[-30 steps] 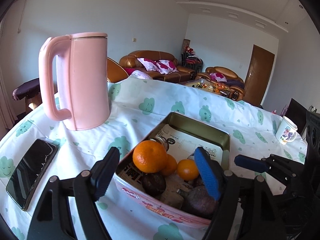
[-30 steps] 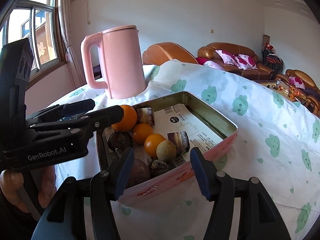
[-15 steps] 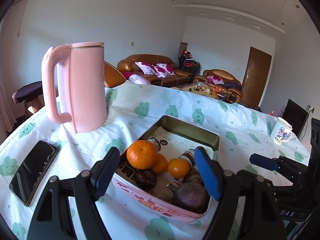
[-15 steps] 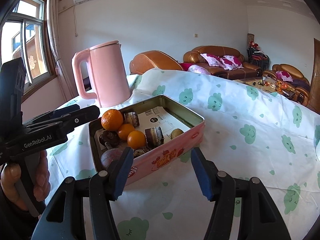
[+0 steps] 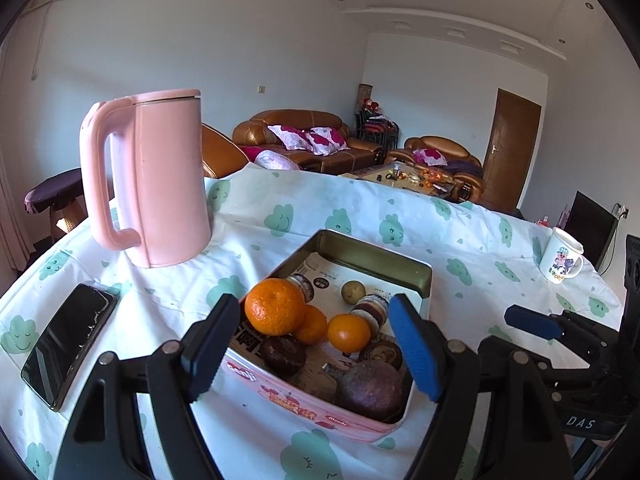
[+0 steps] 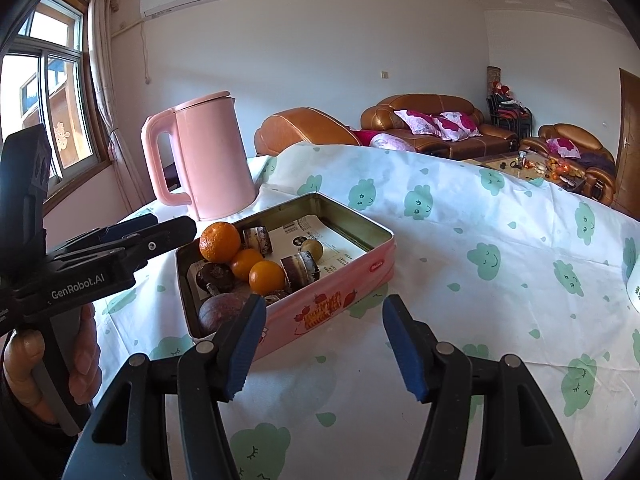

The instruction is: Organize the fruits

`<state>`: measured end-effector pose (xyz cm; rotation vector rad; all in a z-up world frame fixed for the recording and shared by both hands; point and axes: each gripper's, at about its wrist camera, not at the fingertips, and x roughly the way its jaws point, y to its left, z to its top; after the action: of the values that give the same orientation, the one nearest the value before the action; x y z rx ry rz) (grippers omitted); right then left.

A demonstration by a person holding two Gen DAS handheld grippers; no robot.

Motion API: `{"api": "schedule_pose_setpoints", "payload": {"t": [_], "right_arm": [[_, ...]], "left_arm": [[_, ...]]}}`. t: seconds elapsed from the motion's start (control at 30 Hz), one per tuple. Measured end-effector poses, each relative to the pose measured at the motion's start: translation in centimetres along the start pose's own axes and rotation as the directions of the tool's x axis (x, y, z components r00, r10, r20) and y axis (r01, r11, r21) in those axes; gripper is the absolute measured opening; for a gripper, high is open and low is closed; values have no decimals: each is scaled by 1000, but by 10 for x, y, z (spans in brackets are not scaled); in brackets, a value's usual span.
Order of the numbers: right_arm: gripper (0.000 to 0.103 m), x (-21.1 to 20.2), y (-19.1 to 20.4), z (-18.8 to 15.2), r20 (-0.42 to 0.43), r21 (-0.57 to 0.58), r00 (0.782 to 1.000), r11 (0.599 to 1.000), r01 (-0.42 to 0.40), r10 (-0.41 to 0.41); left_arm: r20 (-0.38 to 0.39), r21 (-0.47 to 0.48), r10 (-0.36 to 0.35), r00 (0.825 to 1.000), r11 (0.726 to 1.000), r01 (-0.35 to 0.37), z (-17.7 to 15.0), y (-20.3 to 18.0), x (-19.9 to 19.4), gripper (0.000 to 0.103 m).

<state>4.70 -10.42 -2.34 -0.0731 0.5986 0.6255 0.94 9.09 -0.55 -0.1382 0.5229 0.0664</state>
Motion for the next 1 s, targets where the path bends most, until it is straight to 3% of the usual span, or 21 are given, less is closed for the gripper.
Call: {"api": "schedule_pose_setpoints", "payload": {"t": [0.27, 0.37, 0.6, 0.73, 1.0], "right_arm": [[62, 0, 1, -1, 1, 4, 1000, 1000, -4, 4], [62, 0, 1, -1, 2, 6, 1000, 1000, -3, 3], [63, -2, -1, -2, 6, 14, 1000, 1000, 0, 0], [63, -5, -4, -3, 11, 17, 1000, 1000, 4, -5], [63, -11, -12, -2, 28, 27, 999, 1000, 15, -16]], "left_arm": [[-5, 2, 1, 1000, 1000, -1, -1, -1, 1, 80], [0, 7, 19, 1000, 1000, -19, -2, -2, 1, 95], [13, 39, 22, 1000, 999, -22, -2, -9, -2, 96], [23, 49, 45, 999, 998, -46, 0, -13, -4, 103], [22, 48, 41, 999, 998, -42, 3, -17, -7, 103]]}}
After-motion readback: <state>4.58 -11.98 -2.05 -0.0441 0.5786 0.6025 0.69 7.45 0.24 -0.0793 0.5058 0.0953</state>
